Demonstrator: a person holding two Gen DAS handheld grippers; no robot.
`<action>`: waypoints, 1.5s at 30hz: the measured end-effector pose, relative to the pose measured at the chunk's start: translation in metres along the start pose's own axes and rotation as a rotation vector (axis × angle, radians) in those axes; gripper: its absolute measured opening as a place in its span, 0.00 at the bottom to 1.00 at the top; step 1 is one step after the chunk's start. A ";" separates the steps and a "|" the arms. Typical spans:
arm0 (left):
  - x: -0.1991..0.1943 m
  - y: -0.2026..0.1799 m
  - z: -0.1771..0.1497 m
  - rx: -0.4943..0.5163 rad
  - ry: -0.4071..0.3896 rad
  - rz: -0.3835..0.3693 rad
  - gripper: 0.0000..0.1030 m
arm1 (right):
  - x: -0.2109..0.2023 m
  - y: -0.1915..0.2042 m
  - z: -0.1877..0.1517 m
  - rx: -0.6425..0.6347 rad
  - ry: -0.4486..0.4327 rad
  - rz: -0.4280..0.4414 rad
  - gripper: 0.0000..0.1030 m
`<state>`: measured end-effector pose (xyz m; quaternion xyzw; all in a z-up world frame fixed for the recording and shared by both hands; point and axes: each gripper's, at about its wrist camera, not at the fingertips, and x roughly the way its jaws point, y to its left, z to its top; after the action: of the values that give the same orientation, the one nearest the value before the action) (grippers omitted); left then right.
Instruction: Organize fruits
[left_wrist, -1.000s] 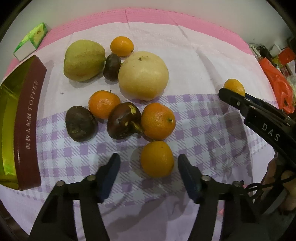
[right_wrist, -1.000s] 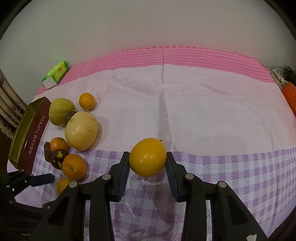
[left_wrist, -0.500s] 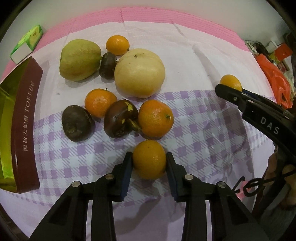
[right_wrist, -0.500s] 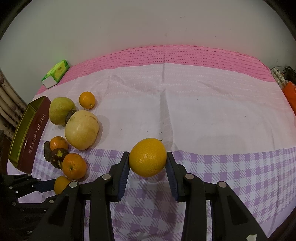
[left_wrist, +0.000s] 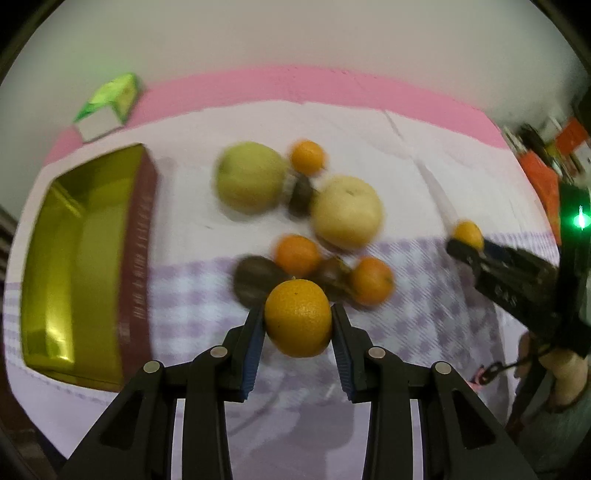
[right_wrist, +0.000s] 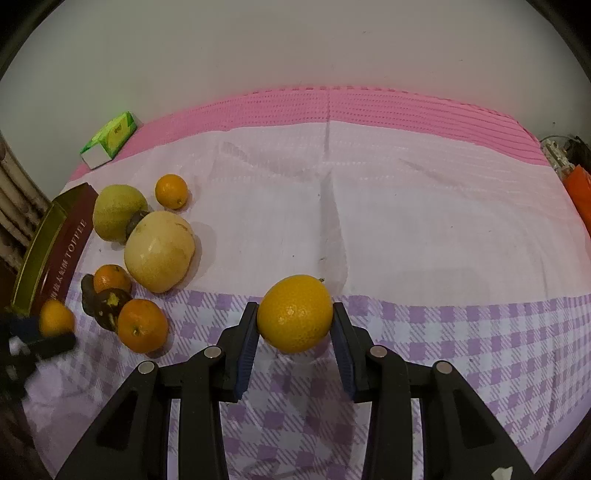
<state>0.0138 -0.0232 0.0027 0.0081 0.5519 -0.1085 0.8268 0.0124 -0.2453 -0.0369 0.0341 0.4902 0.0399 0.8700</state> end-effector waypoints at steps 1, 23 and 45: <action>-0.002 0.010 0.003 -0.014 -0.007 0.015 0.35 | 0.001 0.000 -0.001 -0.003 0.002 -0.001 0.35; 0.004 0.198 -0.004 -0.248 -0.025 0.197 0.35 | -0.023 0.030 0.006 -0.088 -0.108 -0.054 0.35; -0.044 0.228 -0.025 -0.375 -0.169 0.202 0.73 | -0.025 0.201 0.047 -0.346 -0.102 0.240 0.35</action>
<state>0.0179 0.2101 0.0091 -0.0993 0.4878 0.0791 0.8637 0.0324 -0.0490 0.0280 -0.0556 0.4238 0.2247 0.8757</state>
